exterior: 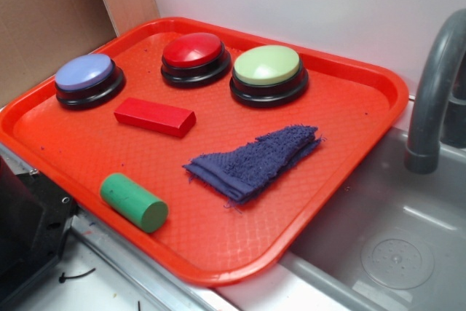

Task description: Push the purple button.

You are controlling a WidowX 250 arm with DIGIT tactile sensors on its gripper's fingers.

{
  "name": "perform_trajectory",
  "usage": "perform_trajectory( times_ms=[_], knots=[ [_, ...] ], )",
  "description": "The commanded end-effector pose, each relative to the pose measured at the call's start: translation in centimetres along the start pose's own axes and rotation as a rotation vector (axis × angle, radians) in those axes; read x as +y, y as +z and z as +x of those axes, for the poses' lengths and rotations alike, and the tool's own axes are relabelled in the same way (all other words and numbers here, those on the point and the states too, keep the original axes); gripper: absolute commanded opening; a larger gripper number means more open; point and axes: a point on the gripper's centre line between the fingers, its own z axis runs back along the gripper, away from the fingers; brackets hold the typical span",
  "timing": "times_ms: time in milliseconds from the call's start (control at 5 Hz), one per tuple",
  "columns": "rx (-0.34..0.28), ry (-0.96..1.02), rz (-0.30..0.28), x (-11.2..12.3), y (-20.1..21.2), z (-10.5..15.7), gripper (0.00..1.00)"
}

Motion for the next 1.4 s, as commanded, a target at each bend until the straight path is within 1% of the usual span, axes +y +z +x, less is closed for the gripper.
perform_trajectory(
  times_ms=[0,200,400,600,800,1000,1200],
  knots=[
    [0.000,0.000,0.000,0.0,0.0,0.0,1.00],
    [0.029,0.217,0.070,4.5,-4.5,3.4,1.00],
    [-0.030,0.431,0.124,8.5,-7.4,6.3,1.00],
    [-0.074,0.581,0.180,12.1,-10.9,6.6,1.00],
    [-0.073,0.607,0.204,14.1,-14.1,5.8,1.00],
    [-0.076,0.612,0.216,15.3,-16.2,4.9,1.00],
    [-0.042,0.578,0.192,15.4,-18.4,5.0,1.00]
  ],
)
